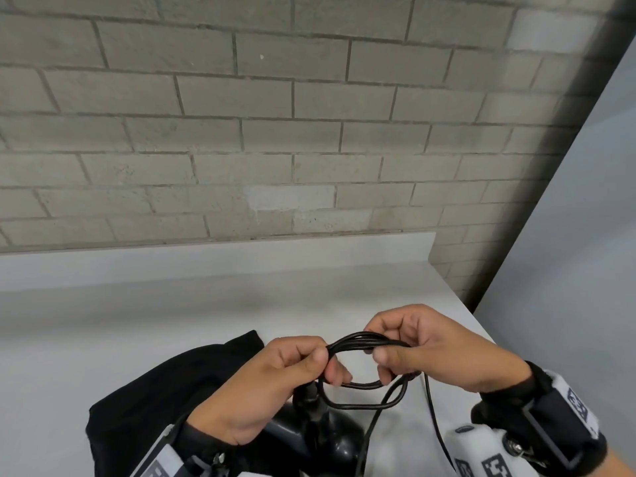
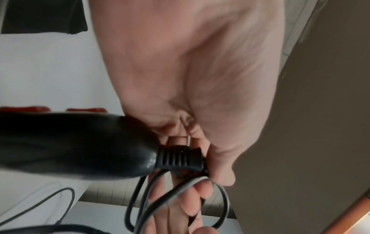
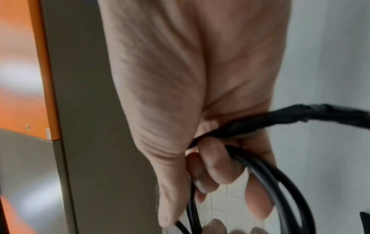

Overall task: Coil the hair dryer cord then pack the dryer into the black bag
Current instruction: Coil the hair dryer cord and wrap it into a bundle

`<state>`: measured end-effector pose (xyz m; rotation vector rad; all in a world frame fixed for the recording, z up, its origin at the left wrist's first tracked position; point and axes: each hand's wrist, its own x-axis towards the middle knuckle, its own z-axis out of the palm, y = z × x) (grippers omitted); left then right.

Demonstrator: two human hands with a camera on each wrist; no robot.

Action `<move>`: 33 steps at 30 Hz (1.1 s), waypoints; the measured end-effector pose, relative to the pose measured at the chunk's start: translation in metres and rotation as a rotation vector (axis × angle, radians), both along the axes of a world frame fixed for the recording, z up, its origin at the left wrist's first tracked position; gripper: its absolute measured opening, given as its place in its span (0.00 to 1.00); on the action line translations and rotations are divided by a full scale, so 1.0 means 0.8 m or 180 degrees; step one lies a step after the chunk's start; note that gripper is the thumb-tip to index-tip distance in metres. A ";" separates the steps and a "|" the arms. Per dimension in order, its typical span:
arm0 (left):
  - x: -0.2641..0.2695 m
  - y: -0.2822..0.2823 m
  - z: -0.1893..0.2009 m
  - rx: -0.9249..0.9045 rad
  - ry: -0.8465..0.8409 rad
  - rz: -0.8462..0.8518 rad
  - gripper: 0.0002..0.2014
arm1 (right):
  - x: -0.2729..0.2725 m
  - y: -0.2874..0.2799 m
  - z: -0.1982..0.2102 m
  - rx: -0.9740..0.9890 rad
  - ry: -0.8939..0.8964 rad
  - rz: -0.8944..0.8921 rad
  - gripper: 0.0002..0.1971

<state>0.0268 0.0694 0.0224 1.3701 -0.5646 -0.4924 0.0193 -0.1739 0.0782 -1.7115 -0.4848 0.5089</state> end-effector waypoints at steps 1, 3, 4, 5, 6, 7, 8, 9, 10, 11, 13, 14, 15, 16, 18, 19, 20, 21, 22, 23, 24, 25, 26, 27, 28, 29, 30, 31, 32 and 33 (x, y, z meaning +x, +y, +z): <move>-0.001 -0.001 -0.002 -0.0031 0.0039 0.0018 0.22 | 0.001 -0.002 -0.001 0.0053 0.0005 0.0073 0.06; -0.003 -0.004 -0.006 -0.0112 0.0014 0.0120 0.24 | 0.005 -0.005 -0.006 0.0143 0.0105 0.0157 0.18; -0.003 -0.006 -0.009 -0.0189 0.0002 0.0182 0.25 | 0.007 -0.005 -0.009 0.0236 0.0160 0.0140 0.21; -0.004 -0.007 -0.011 -0.0275 0.0006 0.0240 0.24 | 0.010 -0.004 -0.013 0.0360 0.0187 0.0107 0.21; -0.005 -0.010 -0.014 -0.0347 0.0018 0.0299 0.24 | 0.012 -0.002 -0.017 0.0499 0.0213 0.0032 0.19; -0.005 -0.012 -0.015 -0.0393 0.0034 0.0360 0.24 | 0.013 0.001 -0.020 0.0624 0.0234 -0.0069 0.18; -0.005 -0.013 -0.017 -0.0419 0.0043 0.0413 0.24 | 0.014 0.003 -0.023 0.0715 0.0241 -0.0177 0.17; -0.006 -0.014 -0.018 -0.0443 0.0043 0.0436 0.24 | 0.013 0.005 -0.025 0.0745 0.0214 -0.0280 0.15; -0.006 -0.013 -0.019 -0.0464 0.0027 0.0420 0.23 | 0.014 0.007 -0.027 0.0736 0.0147 -0.0379 0.14; -0.006 -0.012 -0.019 -0.0470 -0.0010 0.0372 0.22 | 0.012 0.009 -0.029 0.0708 0.0054 -0.0472 0.13; -0.007 -0.009 -0.017 -0.0410 -0.0112 0.0304 0.18 | 0.008 0.012 -0.032 0.0601 -0.0186 -0.0649 0.12; -0.009 -0.009 -0.015 -0.0370 -0.0152 0.0312 0.16 | 0.005 0.012 -0.033 0.0450 -0.0427 -0.0730 0.11; -0.009 -0.009 -0.014 -0.0332 -0.0191 0.0334 0.15 | 0.002 0.011 -0.033 0.0175 -0.0810 -0.0801 0.11; -0.009 -0.010 -0.013 -0.0290 -0.0230 0.0356 0.15 | -0.001 0.009 -0.030 -0.0228 -0.1297 -0.0874 0.11; -0.007 -0.013 -0.009 -0.0156 -0.0330 0.0366 0.14 | -0.005 0.004 -0.021 -0.0989 -0.2337 -0.1063 0.11; -0.006 -0.014 -0.007 -0.0074 -0.0393 0.0340 0.14 | -0.007 0.002 -0.014 -0.1150 -0.2730 -0.1171 0.10; -0.005 -0.014 -0.006 0.0003 -0.0455 0.0300 0.14 | -0.008 0.002 -0.008 -0.1179 -0.2965 -0.1285 0.09; -0.005 -0.014 -0.005 0.0067 -0.0509 0.0254 0.14 | -0.009 0.003 -0.001 -0.1145 -0.3095 -0.1405 0.08; -0.004 -0.015 -0.003 0.0115 -0.0556 0.0204 0.15 | -0.009 0.006 0.003 -0.1068 -0.3159 -0.1529 0.06; -0.004 -0.015 -0.002 0.0150 -0.0606 0.0152 0.15 | -0.009 0.009 0.007 -0.0968 -0.3180 -0.1614 0.05; -0.004 -0.015 -0.002 0.0174 -0.0654 0.0101 0.15 | -0.007 0.014 0.009 -0.0889 -0.3203 -0.1644 0.04; -0.005 -0.015 -0.001 0.0184 -0.0693 0.0060 0.16 | -0.005 0.019 0.009 -0.0856 -0.3229 -0.1620 0.02; -0.006 -0.015 -0.001 0.0179 -0.0719 0.0029 0.15 | -0.002 0.024 0.006 -0.0847 -0.3224 -0.1567 0.01; -0.006 -0.015 0.000 0.0161 -0.0731 -0.0002 0.15 | 0.002 0.028 0.002 -0.0833 -0.3149 -0.1518 0.02; -0.007 -0.014 0.000 0.0134 -0.0733 -0.0030 0.15 | 0.006 0.030 -0.004 -0.0804 -0.3032 -0.1474 0.03; -0.007 -0.013 0.000 0.0101 -0.0729 -0.0042 0.16 | 0.010 0.030 -0.010 -0.0769 -0.2911 -0.1406 0.04; -0.007 -0.012 -0.001 0.0068 -0.0724 -0.0026 0.17 | 0.013 0.029 -0.016 -0.0728 -0.2777 -0.1302 0.06; -0.007 -0.011 -0.002 0.0030 -0.0712 0.0018 0.19 | 0.014 0.027 -0.021 -0.0679 -0.2616 -0.1159 0.11; -0.007 -0.009 -0.004 -0.0014 -0.0691 0.0082 0.21 | 0.014 0.026 -0.025 -0.0621 -0.2451 -0.1007 0.16; -0.006 -0.008 -0.006 -0.0061 -0.0672 0.0154 0.21 | 0.013 0.025 -0.028 -0.0562 -0.2301 -0.0870 0.20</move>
